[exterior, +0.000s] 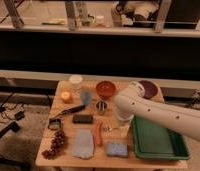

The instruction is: Place fork in red bowl

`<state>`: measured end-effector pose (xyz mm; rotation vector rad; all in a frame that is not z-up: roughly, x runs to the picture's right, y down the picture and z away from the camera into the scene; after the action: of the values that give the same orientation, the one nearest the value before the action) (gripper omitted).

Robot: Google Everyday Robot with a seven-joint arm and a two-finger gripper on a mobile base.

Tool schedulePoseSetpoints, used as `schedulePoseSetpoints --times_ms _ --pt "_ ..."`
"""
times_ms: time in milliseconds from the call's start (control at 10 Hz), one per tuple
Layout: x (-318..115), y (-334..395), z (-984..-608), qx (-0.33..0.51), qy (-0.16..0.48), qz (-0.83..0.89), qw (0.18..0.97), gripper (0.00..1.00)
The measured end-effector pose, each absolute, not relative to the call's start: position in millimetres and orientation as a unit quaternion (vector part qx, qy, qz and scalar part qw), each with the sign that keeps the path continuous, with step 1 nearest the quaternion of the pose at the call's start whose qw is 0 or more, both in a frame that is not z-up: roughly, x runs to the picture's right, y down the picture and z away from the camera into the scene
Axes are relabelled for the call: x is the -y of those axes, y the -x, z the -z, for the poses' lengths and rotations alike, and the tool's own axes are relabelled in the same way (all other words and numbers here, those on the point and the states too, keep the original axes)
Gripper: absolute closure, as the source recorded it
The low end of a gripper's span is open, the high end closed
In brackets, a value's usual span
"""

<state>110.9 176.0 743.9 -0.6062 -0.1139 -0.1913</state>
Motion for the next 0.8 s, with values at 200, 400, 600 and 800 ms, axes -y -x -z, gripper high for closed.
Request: schedulePoseSetpoints --times_ms 200,400,600,800 --pt "-179 -108 -749 0.054 0.306 0.094 0.946 0.2" --pt "-188 -101 -770 0.052 0.315 0.097 0.943 0.2" --pt "-190 -95 -778 0.054 0.317 0.101 0.942 0.2" --pt "-191 -90 -785 0.055 0.317 0.105 0.941 0.2"
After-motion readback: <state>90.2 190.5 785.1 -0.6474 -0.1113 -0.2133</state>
